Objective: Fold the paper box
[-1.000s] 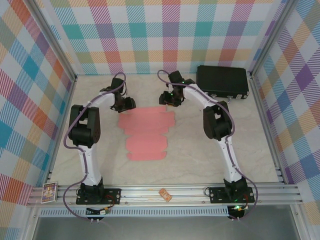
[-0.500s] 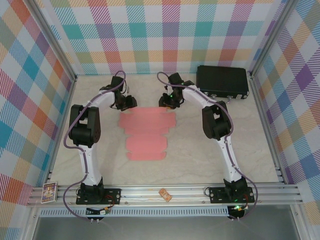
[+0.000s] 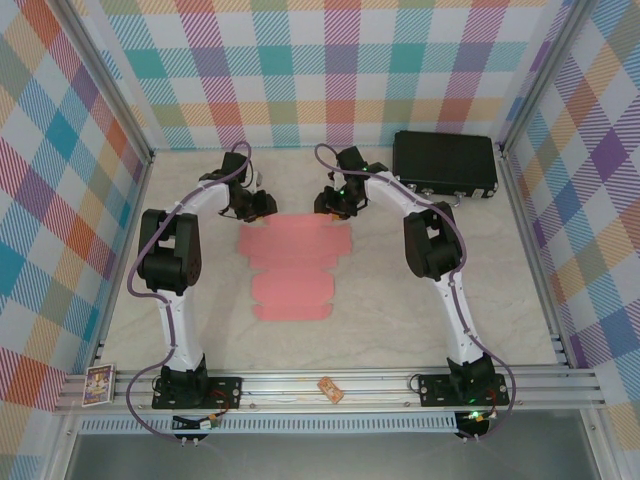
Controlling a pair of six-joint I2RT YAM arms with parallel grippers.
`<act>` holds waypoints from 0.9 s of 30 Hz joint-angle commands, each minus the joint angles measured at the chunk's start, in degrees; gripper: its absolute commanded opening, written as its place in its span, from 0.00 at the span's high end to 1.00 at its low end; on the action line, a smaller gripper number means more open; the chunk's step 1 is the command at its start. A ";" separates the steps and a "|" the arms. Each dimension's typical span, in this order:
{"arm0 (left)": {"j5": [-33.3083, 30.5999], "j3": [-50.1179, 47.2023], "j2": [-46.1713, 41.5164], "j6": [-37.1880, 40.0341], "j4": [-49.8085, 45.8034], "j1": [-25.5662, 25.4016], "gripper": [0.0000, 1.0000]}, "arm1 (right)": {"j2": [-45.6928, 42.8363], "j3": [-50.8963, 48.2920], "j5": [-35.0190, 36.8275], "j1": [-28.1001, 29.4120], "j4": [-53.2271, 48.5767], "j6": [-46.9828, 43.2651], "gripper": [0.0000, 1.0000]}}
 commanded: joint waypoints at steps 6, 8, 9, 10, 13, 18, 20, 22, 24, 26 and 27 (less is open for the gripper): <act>0.14 0.32 -0.39 -0.46 -0.55 0.67 0.79 | -2.38 2.52 2.05 0.49 -3.51 0.21 0.53; -1.11 0.43 -0.30 -0.40 -0.99 0.60 0.79 | -2.17 3.55 5.29 0.51 -6.16 0.33 0.54; -1.54 0.23 -0.30 -0.45 -1.30 0.64 0.80 | -2.19 3.93 6.31 0.51 -7.10 0.27 0.55; -1.84 0.20 -0.44 -0.46 -1.30 0.67 0.80 | -2.32 3.99 7.36 0.51 -7.80 0.18 0.56; -1.96 0.08 -0.45 -0.40 -1.23 0.59 0.80 | -2.80 3.99 9.50 0.48 -9.33 -0.03 0.56; -2.24 0.03 -0.31 -0.63 -1.03 0.63 0.82 | -2.75 4.69 9.96 0.51 -11.33 -0.72 0.56; -2.23 0.09 -0.31 -0.66 -0.96 0.67 0.82 | -2.69 4.57 9.22 0.50 -11.23 -1.01 0.56; -2.14 0.06 -0.38 -0.68 -0.97 0.60 0.82 | -2.65 4.28 7.42 0.48 -10.47 -1.15 0.57; -2.16 0.08 -0.30 -0.77 -0.92 0.62 0.82 | -2.80 3.93 5.21 0.59 -9.42 -1.23 0.60; -1.91 -0.06 -0.34 -0.79 -0.98 0.66 0.82 | -3.36 3.07 2.67 0.59 -7.40 -1.22 0.64; -1.85 -0.08 -0.30 -0.79 -0.88 0.60 0.82 | -3.72 2.65 2.19 0.71 -6.73 -1.11 0.64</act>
